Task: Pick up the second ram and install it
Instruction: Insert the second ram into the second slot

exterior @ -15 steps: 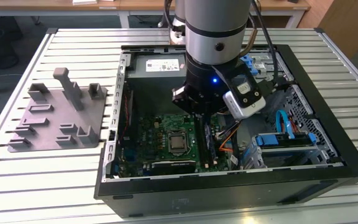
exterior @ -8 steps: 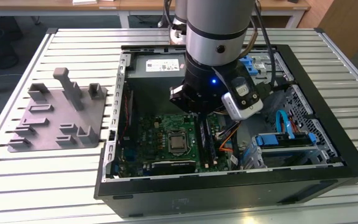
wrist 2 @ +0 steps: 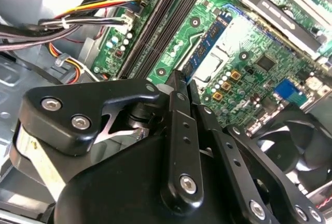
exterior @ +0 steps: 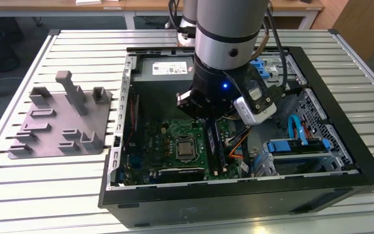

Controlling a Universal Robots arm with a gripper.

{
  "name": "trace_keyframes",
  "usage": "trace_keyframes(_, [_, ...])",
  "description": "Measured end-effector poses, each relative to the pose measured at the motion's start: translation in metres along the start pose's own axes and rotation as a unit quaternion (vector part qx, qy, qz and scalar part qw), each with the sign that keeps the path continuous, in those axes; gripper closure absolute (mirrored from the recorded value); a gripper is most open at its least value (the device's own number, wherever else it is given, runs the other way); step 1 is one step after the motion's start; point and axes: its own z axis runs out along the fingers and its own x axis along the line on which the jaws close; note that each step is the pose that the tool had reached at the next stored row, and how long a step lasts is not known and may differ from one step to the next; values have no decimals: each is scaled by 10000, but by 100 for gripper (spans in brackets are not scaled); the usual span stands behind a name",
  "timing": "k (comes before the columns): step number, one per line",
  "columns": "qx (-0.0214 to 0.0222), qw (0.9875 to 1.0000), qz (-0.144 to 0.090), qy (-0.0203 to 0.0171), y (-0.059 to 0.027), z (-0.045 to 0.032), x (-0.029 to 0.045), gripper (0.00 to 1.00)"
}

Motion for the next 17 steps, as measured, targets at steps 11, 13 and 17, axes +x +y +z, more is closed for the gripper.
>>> trace_keyframes(11, [0,10000,-15,1,0,0,0,86])
trace_keyframes(13, [0,10000,-16,1,0,1,-1,86])
trace_keyframes(17, [0,10000,0,1,-5,21,1,86])
